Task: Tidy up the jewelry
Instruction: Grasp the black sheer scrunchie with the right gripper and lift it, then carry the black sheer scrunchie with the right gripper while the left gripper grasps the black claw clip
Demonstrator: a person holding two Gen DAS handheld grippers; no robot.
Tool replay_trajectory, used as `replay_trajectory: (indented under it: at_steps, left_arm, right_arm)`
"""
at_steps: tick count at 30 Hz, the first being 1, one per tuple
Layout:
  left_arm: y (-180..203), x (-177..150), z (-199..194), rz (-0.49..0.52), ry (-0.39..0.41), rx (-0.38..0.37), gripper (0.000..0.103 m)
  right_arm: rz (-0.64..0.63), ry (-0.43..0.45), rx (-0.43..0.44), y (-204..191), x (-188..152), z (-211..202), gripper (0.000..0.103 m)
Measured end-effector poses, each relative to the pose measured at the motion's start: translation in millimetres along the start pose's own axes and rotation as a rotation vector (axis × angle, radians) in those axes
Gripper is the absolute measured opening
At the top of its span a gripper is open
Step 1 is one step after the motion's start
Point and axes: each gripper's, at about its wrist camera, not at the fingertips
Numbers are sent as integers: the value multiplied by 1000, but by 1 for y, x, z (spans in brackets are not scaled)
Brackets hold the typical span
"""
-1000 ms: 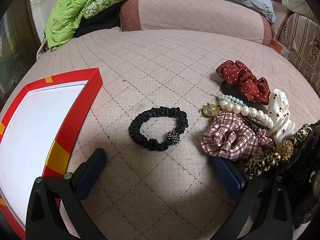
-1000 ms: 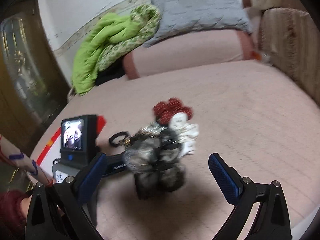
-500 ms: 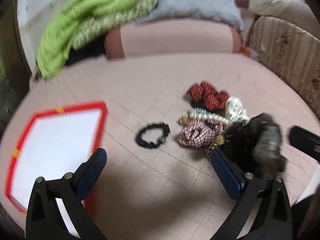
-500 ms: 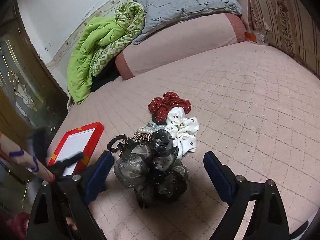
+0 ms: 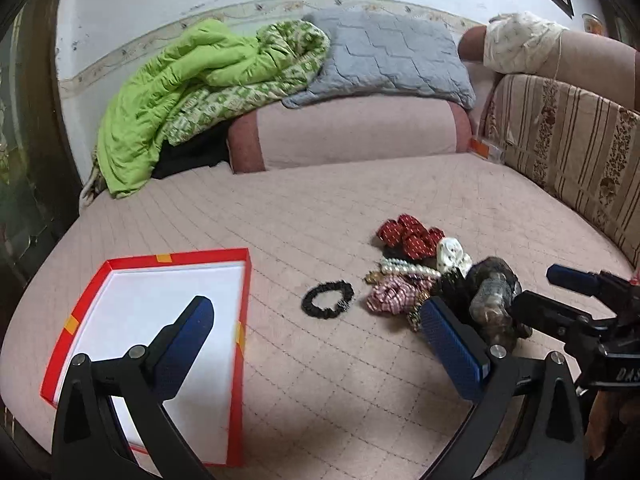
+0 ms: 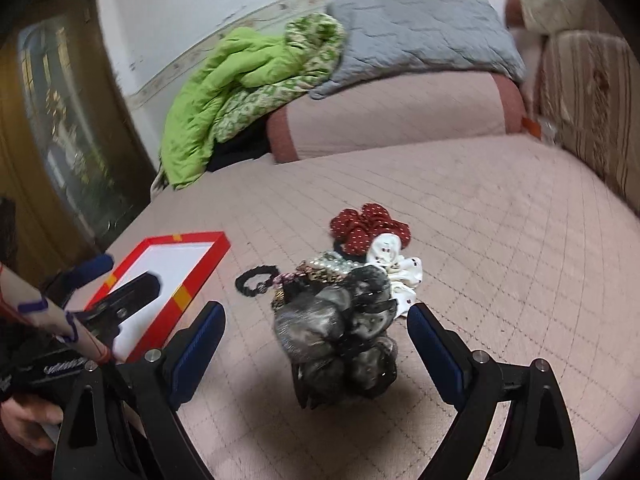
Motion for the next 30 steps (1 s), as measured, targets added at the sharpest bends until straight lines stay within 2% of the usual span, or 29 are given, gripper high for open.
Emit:
replay_trajectory:
  at_steps: [15, 30]
  left_arm:
    - [5, -4, 6, -9, -44, 4, 103]
    - [-1, -9, 16, -30, -80, 22, 103]
  right_arm:
    - [-3, 4, -20, 4, -5, -4, 95]
    - [17, -37, -10, 7, -6, 6, 95]
Point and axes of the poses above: each gripper's, at about its wrist camera, not at the fingertips, and z roughly the way its jaws point, y to its right, x to its top, and after that the axes turned 1 degree about -z, right-handed
